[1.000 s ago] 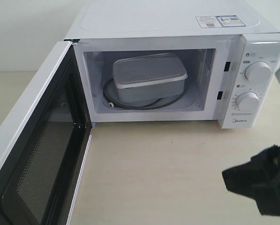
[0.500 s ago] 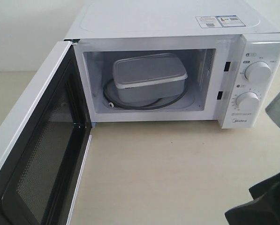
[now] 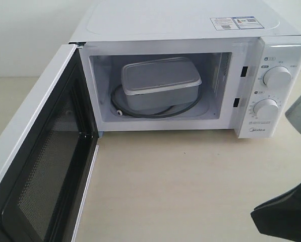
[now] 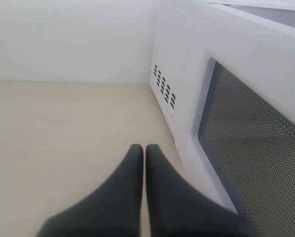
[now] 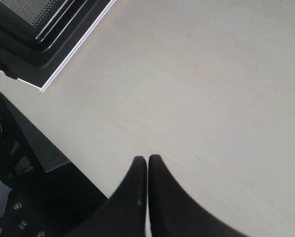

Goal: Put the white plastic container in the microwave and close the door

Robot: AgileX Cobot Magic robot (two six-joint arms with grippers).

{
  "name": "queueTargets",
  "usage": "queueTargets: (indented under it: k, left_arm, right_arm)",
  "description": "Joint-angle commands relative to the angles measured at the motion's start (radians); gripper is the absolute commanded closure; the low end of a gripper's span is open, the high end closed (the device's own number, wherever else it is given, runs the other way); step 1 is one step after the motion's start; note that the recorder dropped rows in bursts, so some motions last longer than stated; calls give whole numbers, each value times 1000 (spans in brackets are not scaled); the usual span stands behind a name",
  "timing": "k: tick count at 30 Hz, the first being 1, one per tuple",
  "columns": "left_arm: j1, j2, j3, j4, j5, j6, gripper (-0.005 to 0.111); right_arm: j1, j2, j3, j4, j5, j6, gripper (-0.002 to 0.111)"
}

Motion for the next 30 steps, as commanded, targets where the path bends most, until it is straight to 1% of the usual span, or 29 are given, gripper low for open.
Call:
queueTargets:
  k: [1, 9, 11, 13, 15, 18, 21, 23, 26, 30]
  left_arm:
    - [3, -2, 3, -2, 1, -4, 103]
    - [3, -2, 3, -2, -1, -4, 103]
    - [3, -2, 3, -2, -1, -4, 103]
    - [3, -2, 3, -2, -1, -4, 103]
    - [3, -2, 3, -2, -1, -4, 103]
    - [3, -2, 3, -2, -1, -4, 103]
    - [3, -2, 3, -2, -1, -4, 103]
    - [3, -2, 3, -2, -1, -4, 103]
    - [3, -2, 3, -2, -1, -4, 103]
    - [3, -2, 3, -2, -1, -4, 103]
  right_arm:
    - [-1, -9, 4, -2, -12, 2, 108]
    - [-1, -9, 4, -7, -12, -3, 108]
    - [-20, -20, 4, -26, -13, -18, 108]
    - [-71, -55, 6, -12, -56, -22, 108]
    - [-139, -118, 27, 12, -207, -22, 108]
    - [-261, -248, 108, 100, -449, -20, 108]
    - [-368, -384, 220, 130, -586, -20, 108]
    - [-426, -472, 280, 130, -623, -20, 108]
    - [-511, -605, 353, 128, -633, -22, 108]
    - [-594, -734, 419, 128, -633, -24, 108]
